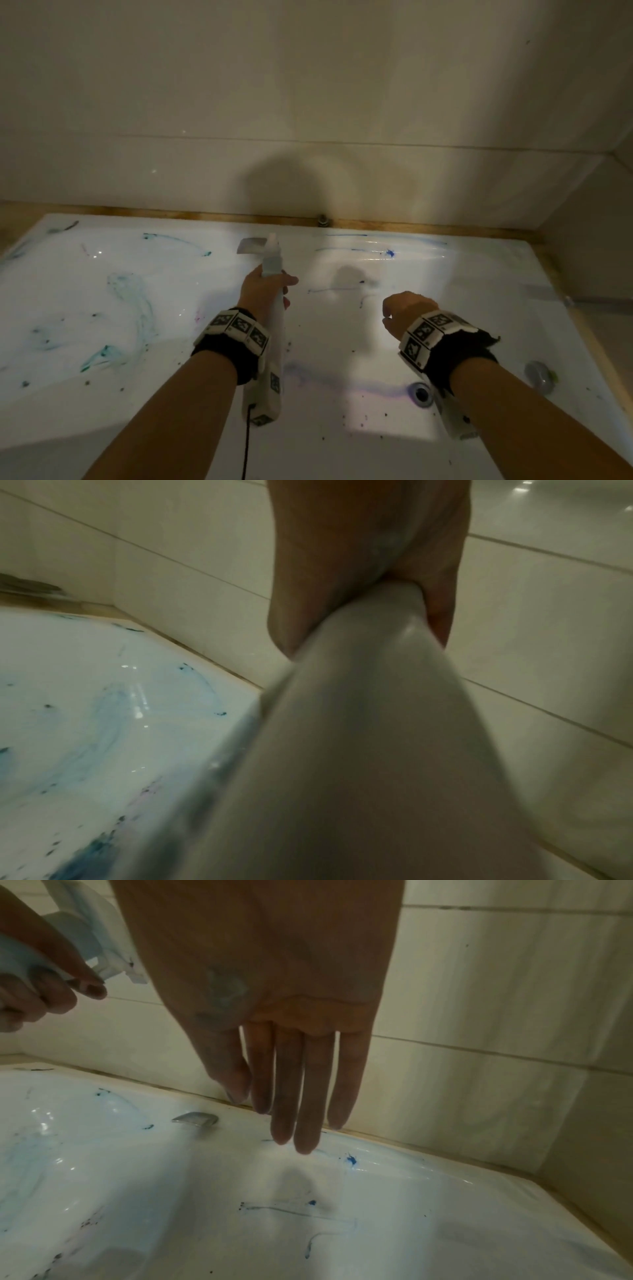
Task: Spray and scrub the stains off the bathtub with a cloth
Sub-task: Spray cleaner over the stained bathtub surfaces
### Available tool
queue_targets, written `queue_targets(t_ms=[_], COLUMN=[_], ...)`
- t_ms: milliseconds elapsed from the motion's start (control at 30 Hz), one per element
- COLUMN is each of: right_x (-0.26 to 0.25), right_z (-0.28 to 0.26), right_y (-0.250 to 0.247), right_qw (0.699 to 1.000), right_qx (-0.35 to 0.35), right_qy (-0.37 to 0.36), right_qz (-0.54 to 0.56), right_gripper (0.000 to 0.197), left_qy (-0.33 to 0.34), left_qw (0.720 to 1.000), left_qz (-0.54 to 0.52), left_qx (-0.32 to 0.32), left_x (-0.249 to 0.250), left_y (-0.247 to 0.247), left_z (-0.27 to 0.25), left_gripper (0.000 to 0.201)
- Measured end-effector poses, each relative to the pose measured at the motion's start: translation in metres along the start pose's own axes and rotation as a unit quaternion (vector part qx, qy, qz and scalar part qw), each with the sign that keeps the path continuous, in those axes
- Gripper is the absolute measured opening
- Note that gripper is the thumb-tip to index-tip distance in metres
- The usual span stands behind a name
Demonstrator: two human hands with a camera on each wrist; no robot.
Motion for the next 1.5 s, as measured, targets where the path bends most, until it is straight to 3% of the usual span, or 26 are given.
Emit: queue_targets(t_ms=[133,300,467,633,800,900,1033,1167,1300,1500], right_x=[-0.028,-0.070,-0.116,-0.191,-0.278,-0.329,-0.376,-0.406,-0.434,-0.480], right_z=[0.002,0.004,0.012,0.034,0.067,0.083,0.114,0.145,0.178,0.231], right_y=[0.002,-0.014,-0.024,-0.027,-0.048,-0.059,-0.070,-0.048,-0.013,0.016], right_qw=[1.000,0.999,0.999,0.999,0.998,0.998,0.998,1.000,0.999,0.996], right_qx=[0.006,0.019,0.030,0.028,0.048,0.050,0.063,0.018,-0.044,-0.088], right_qy=[-0.021,-0.027,-0.007,0.030,0.035,0.026,0.016,0.009,-0.004,-0.025], right_qz=[-0.017,-0.038,-0.028,-0.033,0.022,0.034,0.015,0.010,-0.009,-0.001], right_gripper=[0.030,0.032,0.028,0.028,0.024,0.023,0.022,0.022,0.024,0.024], left_qy=[-0.011,-0.005,-0.002,-0.008,-0.015,-0.025,-0.044,-0.059,-0.071,-0.112], left_qw=[0.999,0.998,0.996,0.996,0.999,0.998,0.998,0.998,0.997,0.993], left_qz=[-0.043,-0.044,-0.072,-0.087,-0.038,-0.037,-0.046,-0.025,-0.041,-0.023], left_qx=[0.015,0.055,0.043,0.016,0.003,-0.032,-0.010,0.012,-0.015,0.044], left_x=[-0.008,-0.012,-0.007,0.002,0.012,0.015,0.012,-0.005,-0.023,-0.062], left_y=[-0.032,-0.076,-0.132,-0.211,-0.292,-0.333,-0.388,-0.434,-0.465,-0.517], left_z=[-0.017,-0.026,-0.015,0.011,0.041,0.058,0.086,0.106,0.125,0.143], left_gripper=[0.031,0.020,0.028,0.019,0.018,0.027,0.020,0.017,0.038,0.017])
Point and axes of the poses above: each hand's wrist, its own z-axis towards the middle knuckle, its own y-axis out of the palm, x = y × z, the point moved 8 cm from there along z, towards the middle knuckle, and after that the axes turned 9 degrees about -x, right-handed, at the moved point
